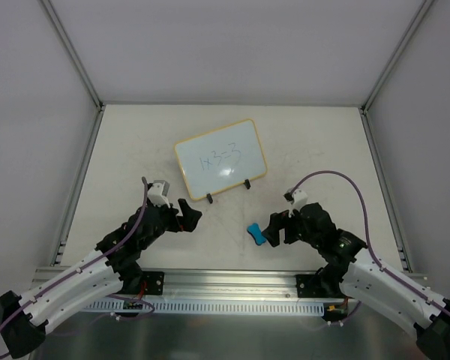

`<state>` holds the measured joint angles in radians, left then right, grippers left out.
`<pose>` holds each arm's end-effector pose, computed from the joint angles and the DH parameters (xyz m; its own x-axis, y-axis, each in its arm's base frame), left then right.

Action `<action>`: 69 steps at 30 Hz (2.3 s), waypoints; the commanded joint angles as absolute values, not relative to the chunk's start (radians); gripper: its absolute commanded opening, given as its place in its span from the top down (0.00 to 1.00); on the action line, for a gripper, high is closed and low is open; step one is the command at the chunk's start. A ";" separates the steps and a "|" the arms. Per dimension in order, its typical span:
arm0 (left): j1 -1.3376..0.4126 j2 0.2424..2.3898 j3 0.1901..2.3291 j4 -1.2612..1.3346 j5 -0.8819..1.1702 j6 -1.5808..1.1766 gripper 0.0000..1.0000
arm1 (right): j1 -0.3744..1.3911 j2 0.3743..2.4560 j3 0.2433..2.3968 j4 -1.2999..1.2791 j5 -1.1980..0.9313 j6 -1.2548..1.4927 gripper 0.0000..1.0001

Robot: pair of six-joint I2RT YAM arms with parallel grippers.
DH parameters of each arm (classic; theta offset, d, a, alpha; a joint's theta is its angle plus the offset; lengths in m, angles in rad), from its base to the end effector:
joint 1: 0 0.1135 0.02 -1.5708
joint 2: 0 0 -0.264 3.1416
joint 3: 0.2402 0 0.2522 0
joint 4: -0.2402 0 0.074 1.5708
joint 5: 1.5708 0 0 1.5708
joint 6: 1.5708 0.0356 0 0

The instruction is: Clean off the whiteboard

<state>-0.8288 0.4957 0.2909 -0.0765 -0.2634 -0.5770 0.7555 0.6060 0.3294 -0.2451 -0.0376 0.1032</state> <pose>0.1041 -0.0998 0.2179 -0.4533 -0.2850 -0.8446 0.3525 0.8130 -0.4635 0.1083 0.1038 0.2001 -0.4339 -0.2672 -0.8604 -0.6677 0.7365 0.1080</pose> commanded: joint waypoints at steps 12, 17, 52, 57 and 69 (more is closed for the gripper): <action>-0.395 0.568 0.410 0.141 0.223 -0.515 0.01 | 0.899 0.980 0.400 -0.029 0.072 0.115 0.18; -0.183 0.673 0.414 0.289 0.474 -0.651 0.01 | 0.948 1.046 0.460 -0.040 0.119 0.097 0.23; -0.006 0.756 0.376 0.448 0.571 -0.759 0.01 | 1.057 1.264 0.583 -0.155 0.264 0.141 0.46; 0.020 0.749 0.376 0.417 0.558 -0.752 0.01 | 1.057 1.295 0.591 -0.155 0.244 0.152 0.54; 0.048 0.772 0.362 0.440 0.589 -0.749 0.01 | 1.055 1.287 0.603 -0.158 0.248 0.156 0.75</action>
<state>0.0334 0.7601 0.3771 0.3943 0.5697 -0.7513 1.0515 1.3010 0.5556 -0.1555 0.2417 0.1455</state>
